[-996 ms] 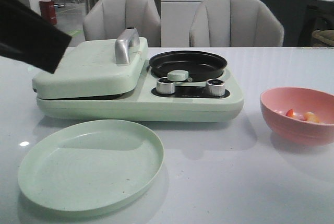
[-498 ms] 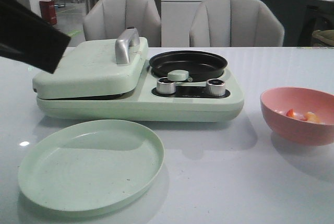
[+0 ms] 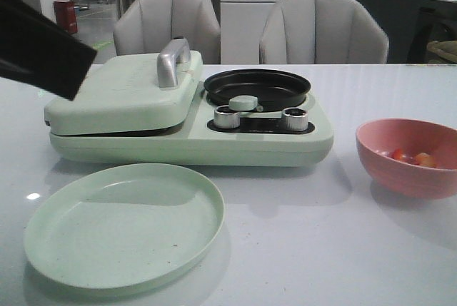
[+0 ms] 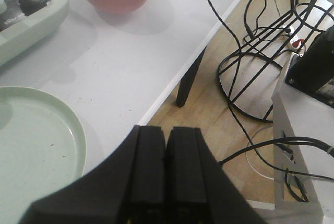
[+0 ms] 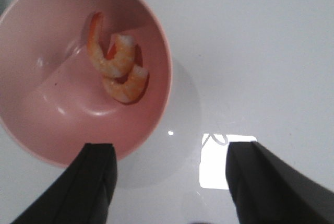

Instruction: Make breakfast with bread and shrimp

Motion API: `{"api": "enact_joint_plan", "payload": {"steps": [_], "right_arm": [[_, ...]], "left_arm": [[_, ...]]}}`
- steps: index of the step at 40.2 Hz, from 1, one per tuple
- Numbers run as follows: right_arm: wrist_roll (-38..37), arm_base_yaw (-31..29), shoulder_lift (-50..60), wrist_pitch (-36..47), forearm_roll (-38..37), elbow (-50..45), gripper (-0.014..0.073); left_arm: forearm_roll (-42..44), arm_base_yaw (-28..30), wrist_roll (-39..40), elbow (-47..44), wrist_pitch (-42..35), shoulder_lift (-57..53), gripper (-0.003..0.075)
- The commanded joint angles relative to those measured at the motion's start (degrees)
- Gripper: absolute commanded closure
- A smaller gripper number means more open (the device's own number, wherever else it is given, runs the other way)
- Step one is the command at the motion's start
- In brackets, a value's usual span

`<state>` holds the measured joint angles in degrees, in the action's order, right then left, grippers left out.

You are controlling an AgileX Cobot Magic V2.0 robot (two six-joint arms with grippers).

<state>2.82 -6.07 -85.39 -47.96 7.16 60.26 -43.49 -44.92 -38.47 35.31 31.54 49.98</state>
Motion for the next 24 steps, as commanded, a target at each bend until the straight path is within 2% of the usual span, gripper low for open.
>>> {"api": "enact_joint_plan", "payload": {"steps": [1, 8, 14, 24], "right_arm": [[2.7, -0.2, -2.6, 2.1, 1.8, 4.3, 0.0046], [7.7, 0.0, -10.2, 3.0, 3.7, 8.3, 0.0046], [7.8, 0.0, -14.2, 5.0, 3.7, 10.2, 0.0067], [8.1, 0.0, -16.2, 5.3, 3.7, 11.0, 0.0333]], "left_arm": [[-1.9, -0.4, 0.0, 1.8, -2.8, -0.7, 0.0622], [-1.9, -0.4, 0.0, 1.8, -2.8, -0.7, 0.0622], [-1.9, -0.4, 0.0, 1.8, -2.8, -0.7, 0.0622], [-1.9, -0.4, 0.0, 1.8, -2.8, -0.7, 0.0622]]}}
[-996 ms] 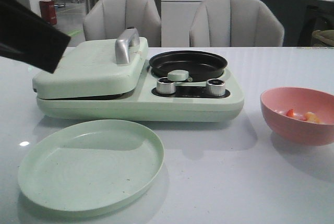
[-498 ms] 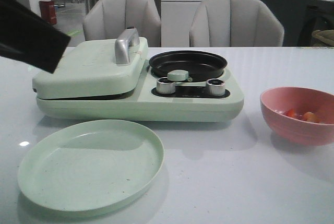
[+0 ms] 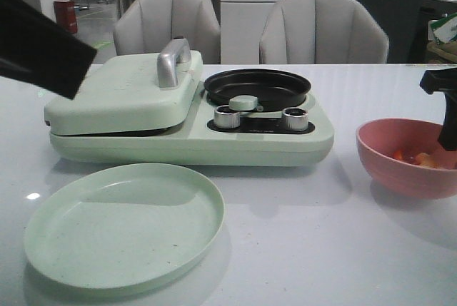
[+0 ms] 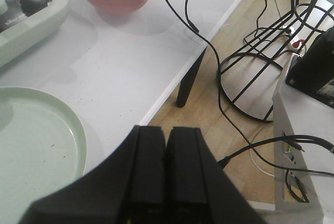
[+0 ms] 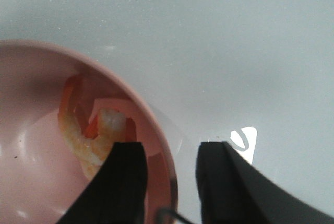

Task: Make breakfast with bread and shrimp
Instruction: 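Grasp the rim of the pink bowl with the right gripper and lift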

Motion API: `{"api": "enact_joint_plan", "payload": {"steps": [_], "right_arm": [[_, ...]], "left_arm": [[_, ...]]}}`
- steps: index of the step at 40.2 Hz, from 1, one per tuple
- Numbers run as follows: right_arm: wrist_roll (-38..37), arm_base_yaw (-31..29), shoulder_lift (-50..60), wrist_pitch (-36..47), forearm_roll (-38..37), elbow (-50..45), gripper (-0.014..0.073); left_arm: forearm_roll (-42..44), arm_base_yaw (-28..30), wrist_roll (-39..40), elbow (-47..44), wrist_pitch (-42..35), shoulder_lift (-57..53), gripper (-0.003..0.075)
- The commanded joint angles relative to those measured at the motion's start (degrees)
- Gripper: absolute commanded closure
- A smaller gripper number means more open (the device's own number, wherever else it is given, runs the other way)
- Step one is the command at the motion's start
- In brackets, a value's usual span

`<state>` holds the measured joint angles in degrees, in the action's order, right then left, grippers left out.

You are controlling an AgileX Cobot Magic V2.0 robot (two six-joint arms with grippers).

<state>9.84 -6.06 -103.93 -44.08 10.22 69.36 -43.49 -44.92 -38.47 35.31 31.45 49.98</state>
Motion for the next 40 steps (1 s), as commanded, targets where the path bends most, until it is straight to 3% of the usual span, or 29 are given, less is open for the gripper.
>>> {"api": "enact_joint_plan", "payload": {"steps": [1, 11, 21, 31, 40], "right_arm": [[1.3, 0.0, 2.3, 1.6, 0.6, 1.9, 0.0339], [2.3, 0.0, 2.3, 1.8, 0.6, 1.9, 0.0353], [2.3, 0.0, 2.3, 1.6, 0.6, 1.9, 0.0557], [2.6, 0.8, 5.2, 2.3, -0.2, 3.2, 0.0559], [2.7, 9.4, 11.8, 2.2, -10.2, 12.1, 0.0559]], "left_arm": [[-1.9, -0.4, 0.0, 1.8, -2.7, -0.7, 0.0622], [-1.9, -0.4, 0.0, 1.8, -2.7, -0.7, 0.0622], [-1.9, -0.4, 0.0, 1.8, -2.7, -0.7, 0.0622], [-1.9, -0.4, 0.0, 1.8, -2.7, -0.7, 0.0622], [-1.9, -0.4, 0.0, 1.8, -2.7, -0.7, 0.0622]]}}
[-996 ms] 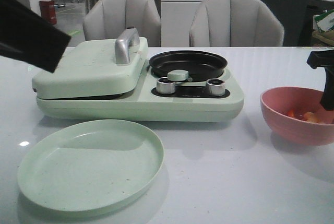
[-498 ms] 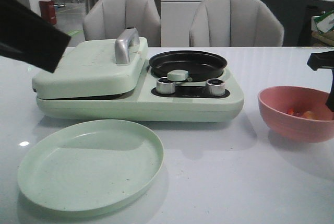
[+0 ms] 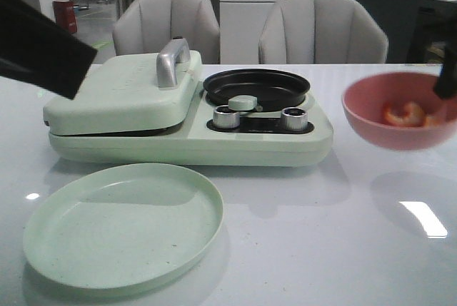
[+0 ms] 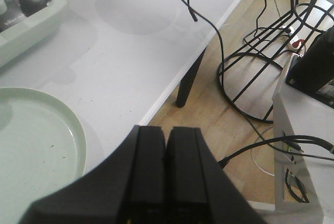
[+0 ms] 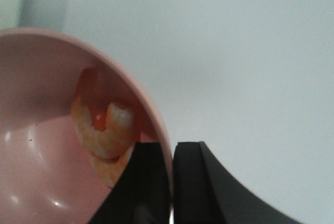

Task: Make breakfast with bread and shrimp
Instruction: 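Grasp the rim of the pink bowl with the right gripper and lift, then tip the pink bowl over the frying pan to pour the shrimp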

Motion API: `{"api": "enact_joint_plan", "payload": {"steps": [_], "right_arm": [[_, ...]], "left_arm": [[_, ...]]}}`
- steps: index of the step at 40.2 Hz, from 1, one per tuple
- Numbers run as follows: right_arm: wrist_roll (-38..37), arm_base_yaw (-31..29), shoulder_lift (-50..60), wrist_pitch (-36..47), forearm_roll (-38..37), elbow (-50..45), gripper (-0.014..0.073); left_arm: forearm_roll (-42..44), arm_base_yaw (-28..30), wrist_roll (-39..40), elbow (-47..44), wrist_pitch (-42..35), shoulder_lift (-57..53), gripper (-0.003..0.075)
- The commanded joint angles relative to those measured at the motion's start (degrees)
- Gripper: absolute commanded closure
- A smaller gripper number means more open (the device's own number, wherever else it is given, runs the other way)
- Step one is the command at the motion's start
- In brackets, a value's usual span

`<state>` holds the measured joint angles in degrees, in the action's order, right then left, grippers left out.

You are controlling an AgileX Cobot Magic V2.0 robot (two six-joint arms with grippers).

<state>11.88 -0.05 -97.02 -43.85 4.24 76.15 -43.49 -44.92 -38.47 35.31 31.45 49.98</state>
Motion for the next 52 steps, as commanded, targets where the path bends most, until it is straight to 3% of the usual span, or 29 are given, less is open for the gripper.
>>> {"api": "enact_joint_plan", "payload": {"steps": [1, 8, 18, 25, 34, 36, 52], "right_arm": [[0.4, 5.1, 5.2, 1.9, -5.8, 6.9, 0.0559], [-7.6, 14.7, 3.7, 1.5, -22.1, 15.6, 0.0559], [-25.3, 26.9, -2.7, 0.9, -58.2, 23.5, 0.0559], [-36.8, 31.5, -8.8, 0.7, -80.4, 26.5, 0.0559], [-41.7, 35.9, -15.1, -6.0, -104.3, 27.0, 0.0559], [-42.2, 36.4, -16.3, -7.7, -108.0, 27.0, 0.0559], [-42.2, 36.7, -20.5, -9.6, -108.0, 27.6, 0.0559]], "left_arm": [[-1.9, -0.4, 0.0, 1.8, -2.7, -0.7, 0.0622], [-2.0, -0.4, 0.0, 1.8, -2.7, -0.7, 0.0622], [-2.0, -0.4, 0.0, 1.8, -2.7, -0.7, 0.0622], [-2.0, -0.4, 0.0, 1.8, -2.7, -0.7, 0.0622], [-2.0, -0.4, 0.0, 1.8, -2.6, -0.7, 0.0622], [-2.0, -0.4, 0.0, 1.8, -2.6, -0.7, 0.0622], [-2.0, -0.4, 0.0, 1.8, -2.6, -0.7, 0.0622]]}}
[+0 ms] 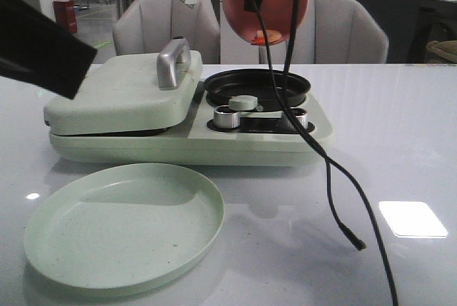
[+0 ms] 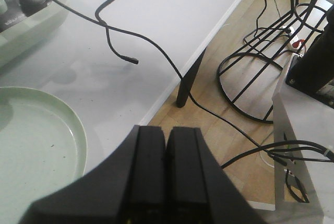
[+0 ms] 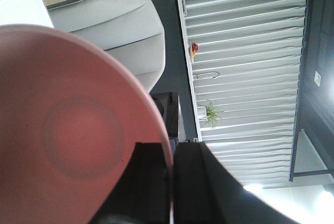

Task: Make breakfast with bread and shrimp
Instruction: 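Tip the pink bowl over the frying pan to pour the shrimp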

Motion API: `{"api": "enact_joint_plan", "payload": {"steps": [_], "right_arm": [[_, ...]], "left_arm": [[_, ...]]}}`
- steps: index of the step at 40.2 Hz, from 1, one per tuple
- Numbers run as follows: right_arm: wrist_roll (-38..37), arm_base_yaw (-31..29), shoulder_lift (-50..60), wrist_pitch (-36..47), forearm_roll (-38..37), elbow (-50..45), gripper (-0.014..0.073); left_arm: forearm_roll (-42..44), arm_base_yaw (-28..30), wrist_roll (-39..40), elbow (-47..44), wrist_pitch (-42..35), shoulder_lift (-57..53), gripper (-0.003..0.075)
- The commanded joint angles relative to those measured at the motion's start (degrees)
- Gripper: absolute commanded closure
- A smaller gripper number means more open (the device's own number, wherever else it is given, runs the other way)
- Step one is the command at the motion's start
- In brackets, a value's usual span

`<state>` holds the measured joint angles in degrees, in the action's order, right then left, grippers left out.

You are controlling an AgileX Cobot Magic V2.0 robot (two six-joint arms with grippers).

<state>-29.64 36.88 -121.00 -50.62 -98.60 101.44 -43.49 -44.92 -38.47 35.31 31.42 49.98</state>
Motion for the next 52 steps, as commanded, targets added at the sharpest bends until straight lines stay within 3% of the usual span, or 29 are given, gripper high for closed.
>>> {"api": "enact_joint_plan", "payload": {"steps": [1, 12, 24, 44, 52], "right_arm": [[-0.7, -0.2, 3.5, -2.9, -5.2, 2.3, 0.0559], [-0.9, -0.2, 3.6, -8.2, -5.2, 3.8, 0.0559], [-0.9, -0.2, 3.7, -10.3, -5.2, 14.4, 0.0559], [1.8, -0.2, 3.6, -9.4, -5.2, 15.1, 0.0559], [2.5, -2.2, 4.1, -11.1, 7.6, 15.1, 0.0559]], "left_arm": [[-2.0, -0.4, 0.0, 1.8, -2.5, -0.7, 0.0622], [-2.0, -0.4, 0.0, 1.8, -2.3, -0.7, 0.0622], [-2.0, -0.4, 0.0, 1.8, 0.1, -0.7, 0.0622], [-2.0, -0.4, 0.0, 1.8, 0.3, -0.7, 0.0622], [-1.7, -0.4, 0.0, 1.8, 0.3, -0.7, 0.0622]]}}
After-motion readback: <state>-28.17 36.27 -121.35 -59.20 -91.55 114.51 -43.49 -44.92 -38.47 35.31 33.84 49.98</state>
